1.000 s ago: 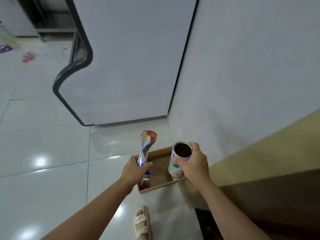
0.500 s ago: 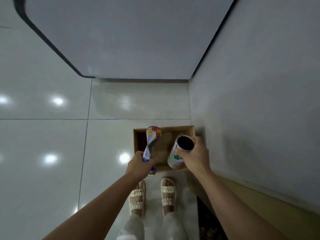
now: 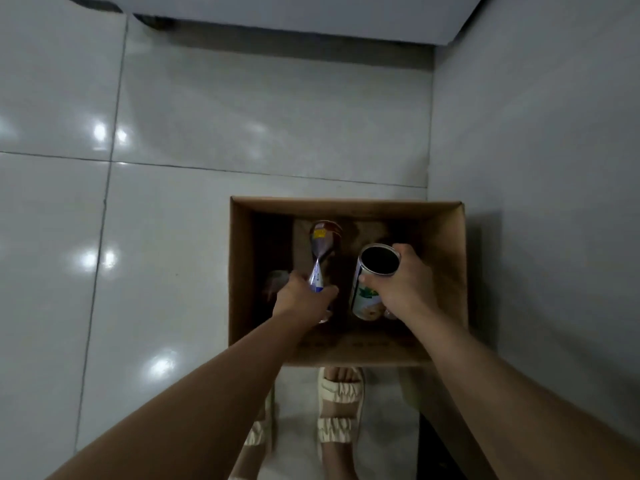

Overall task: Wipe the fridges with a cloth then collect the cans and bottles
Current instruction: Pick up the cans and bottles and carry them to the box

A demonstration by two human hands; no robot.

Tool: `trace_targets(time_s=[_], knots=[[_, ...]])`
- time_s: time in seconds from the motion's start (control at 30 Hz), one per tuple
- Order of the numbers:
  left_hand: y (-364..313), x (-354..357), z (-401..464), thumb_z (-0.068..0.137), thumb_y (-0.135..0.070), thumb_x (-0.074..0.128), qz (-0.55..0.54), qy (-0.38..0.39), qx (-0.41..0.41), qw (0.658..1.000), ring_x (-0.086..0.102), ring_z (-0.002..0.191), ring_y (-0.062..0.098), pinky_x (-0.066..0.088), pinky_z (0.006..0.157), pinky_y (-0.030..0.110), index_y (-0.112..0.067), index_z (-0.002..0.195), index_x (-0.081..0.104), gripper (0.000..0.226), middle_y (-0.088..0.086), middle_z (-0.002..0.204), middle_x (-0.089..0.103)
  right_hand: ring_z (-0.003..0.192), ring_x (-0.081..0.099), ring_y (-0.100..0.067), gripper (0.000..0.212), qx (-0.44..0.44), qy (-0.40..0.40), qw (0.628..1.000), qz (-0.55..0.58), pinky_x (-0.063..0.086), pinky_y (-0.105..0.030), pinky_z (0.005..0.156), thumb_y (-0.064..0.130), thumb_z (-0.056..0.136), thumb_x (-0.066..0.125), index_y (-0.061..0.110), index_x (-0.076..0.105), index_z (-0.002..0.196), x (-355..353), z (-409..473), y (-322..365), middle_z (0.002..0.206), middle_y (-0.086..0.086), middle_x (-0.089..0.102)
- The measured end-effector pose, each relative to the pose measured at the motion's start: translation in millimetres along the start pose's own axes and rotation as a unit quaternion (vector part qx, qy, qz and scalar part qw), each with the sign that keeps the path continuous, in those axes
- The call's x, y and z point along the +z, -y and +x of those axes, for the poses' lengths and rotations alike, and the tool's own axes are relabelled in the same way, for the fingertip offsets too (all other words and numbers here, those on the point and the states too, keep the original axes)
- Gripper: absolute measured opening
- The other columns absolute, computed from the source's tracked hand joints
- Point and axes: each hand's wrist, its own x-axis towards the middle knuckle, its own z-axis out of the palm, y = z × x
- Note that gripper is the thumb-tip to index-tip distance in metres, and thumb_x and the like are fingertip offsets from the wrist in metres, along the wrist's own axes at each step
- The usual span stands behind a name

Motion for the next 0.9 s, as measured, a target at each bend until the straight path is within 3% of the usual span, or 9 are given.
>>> trace_targets(time_s=[0.07, 0.17, 0.27, 0.43, 0.6, 0.77, 0.9], knots=[[7.4, 16.8, 25.9, 0.083, -0.039, 0.063, 0.016, -0.01, -0.011, 1.0, 0.056, 0.07, 0.015, 0.046, 0.05, 0.022, -0.011, 0.128, 0.038, 0.058, 0.01, 0.112, 0.057, 0.119, 0.053, -0.025, 0.068, 0.004, 0.009, 1.0, -0.017, 0.047, -0.034, 0.089, 0.024, 0.073, 0.079, 0.017, 0.045, 0.131, 19.7, 24.9, -13.5, 0.128, -0.006, 0.055], [19.9, 39.9, 57.6, 0.082, -0.042, 0.064, 0.044, -0.025, -0.014, 0.999, 0.06, 0.099, 0.03, 0.05, 0.074, 0.034, -0.008, 0.128, 0.038, 0.063, 0.016, 0.12, 0.057, 0.12, 0.051, -0.027, 0.069, 0.026, 0.027, 0.999, -0.039, 0.048, -0.039, 0.096, 0.025, 0.072, 0.08, 0.016, 0.046, 0.131, 47.8, 57.5, -31.9, 0.132, -0.009, 0.051], [29.0, 57.0, 80.3, 0.081, -0.045, 0.065, 0.05, -0.044, -0.026, 0.997, 0.057, 0.108, 0.034, 0.05, 0.084, 0.038, -0.006, 0.126, 0.037, 0.066, 0.018, 0.123, 0.055, 0.127, 0.045, -0.028, 0.075, 0.045, 0.047, 0.996, -0.06, 0.043, -0.036, 0.099, 0.027, 0.074, 0.078, 0.015, 0.04, 0.138, 68.7, 80.5, -46.5, 0.138, -0.01, 0.044], [38.8, 72.4, 106.0, 0.082, -0.043, 0.064, 0.057, -0.066, -0.015, 0.996, 0.056, 0.11, 0.035, 0.05, 0.088, 0.042, -0.009, 0.127, 0.036, 0.064, 0.017, 0.124, 0.055, 0.125, 0.047, -0.027, 0.072, 0.048, 0.06, 0.996, -0.05, 0.038, -0.024, 0.083, 0.026, 0.075, 0.078, 0.009, 0.043, 0.136, 90.3, 100.9, -66.3, 0.137, -0.011, 0.045], [40.3, 80.7, 117.9, 0.083, -0.043, 0.063, 0.085, -0.072, 0.002, 0.994, 0.051, 0.117, 0.036, 0.048, 0.092, 0.043, -0.007, 0.131, 0.033, 0.068, 0.018, 0.131, 0.05, 0.121, 0.051, -0.027, 0.068, 0.056, 0.091, 0.994, -0.029, 0.046, -0.032, 0.094, 0.024, 0.076, 0.077, 0.006, 0.044, 0.133, 97.7, 108.4, -76.2, 0.132, -0.011, 0.053], [37.1, 77.7, 107.5, 0.082, -0.04, 0.064, 0.071, -0.063, -0.003, 0.995, 0.051, 0.116, 0.034, 0.048, 0.092, 0.046, -0.012, 0.137, 0.026, 0.073, 0.016, 0.131, 0.049, 0.127, 0.044, -0.03, 0.092, 0.073, 0.103, 0.991, -0.044, 0.043, -0.032, 0.093, 0.024, 0.075, 0.077, 0.012, 0.019, 0.145, 91.1, 98.2, -71.1, 0.142, -0.011, 0.041], [27.5, 56.9, 75.2, 0.082, -0.039, 0.065, 0.079, -0.069, 0.007, 0.994, 0.053, 0.114, 0.033, 0.049, 0.09, 0.044, -0.011, 0.138, 0.027, 0.074, 0.017, 0.13, 0.049, 0.128, 0.041, -0.027, 0.085, 0.067, 0.074, 0.994, -0.038, 0.039, -0.032, 0.1, 0.021, 0.075, 0.077, 0.014, 0.026, 0.143, 69.9, 69.8, -55.7, 0.144, -0.009, 0.037]])
